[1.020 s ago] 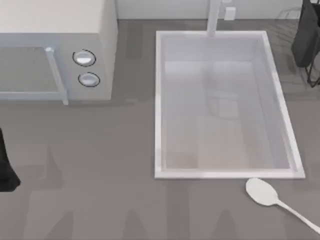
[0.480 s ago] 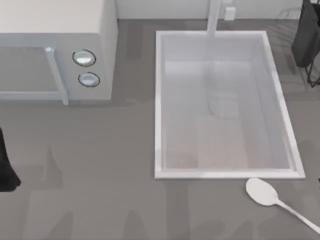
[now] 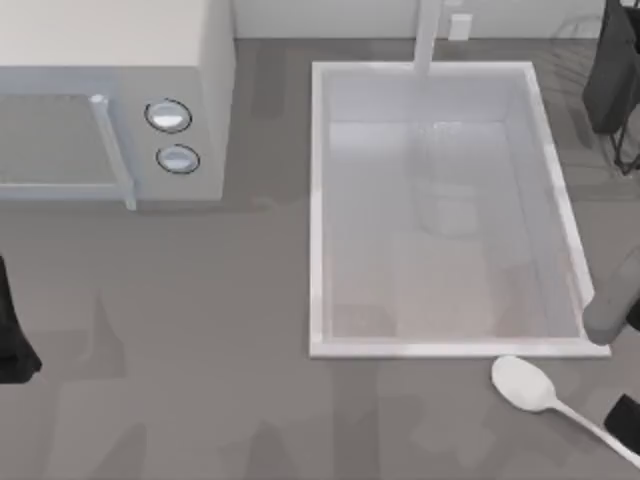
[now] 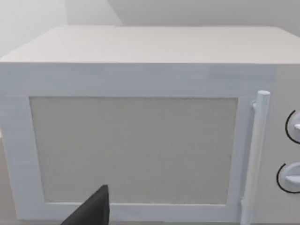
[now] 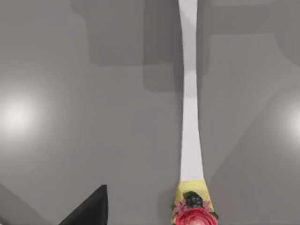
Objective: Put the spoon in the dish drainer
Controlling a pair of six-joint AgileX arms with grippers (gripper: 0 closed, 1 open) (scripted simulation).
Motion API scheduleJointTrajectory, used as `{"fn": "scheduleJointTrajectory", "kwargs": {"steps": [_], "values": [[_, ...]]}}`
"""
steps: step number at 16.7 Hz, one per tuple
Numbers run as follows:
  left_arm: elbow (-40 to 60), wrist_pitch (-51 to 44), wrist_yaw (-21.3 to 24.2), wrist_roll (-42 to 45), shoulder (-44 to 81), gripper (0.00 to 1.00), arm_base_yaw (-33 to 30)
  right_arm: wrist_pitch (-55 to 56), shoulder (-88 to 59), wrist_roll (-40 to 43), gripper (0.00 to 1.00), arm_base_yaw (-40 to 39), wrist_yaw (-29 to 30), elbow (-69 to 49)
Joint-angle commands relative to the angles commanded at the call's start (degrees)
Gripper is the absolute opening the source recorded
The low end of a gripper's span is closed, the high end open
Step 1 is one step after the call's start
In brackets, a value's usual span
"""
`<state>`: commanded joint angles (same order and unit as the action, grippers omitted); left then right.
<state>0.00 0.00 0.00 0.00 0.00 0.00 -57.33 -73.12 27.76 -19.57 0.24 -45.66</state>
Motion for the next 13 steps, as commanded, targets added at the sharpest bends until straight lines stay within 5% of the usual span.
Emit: {"fn": "scheduleJointTrajectory", "kwargs": {"steps": [9,13], "values": [[0.0,0.0,0.0,0.0,0.0,1.0,0.0,-3.7,-5.1,2.0,1.0,-1.2,-0.1,-3.4],[0.0,0.0,0.0,0.0,0.0,1.0,0.0,2.7,-8.2,2.0,1.0,-1.4,-0.1,0.2]]}}
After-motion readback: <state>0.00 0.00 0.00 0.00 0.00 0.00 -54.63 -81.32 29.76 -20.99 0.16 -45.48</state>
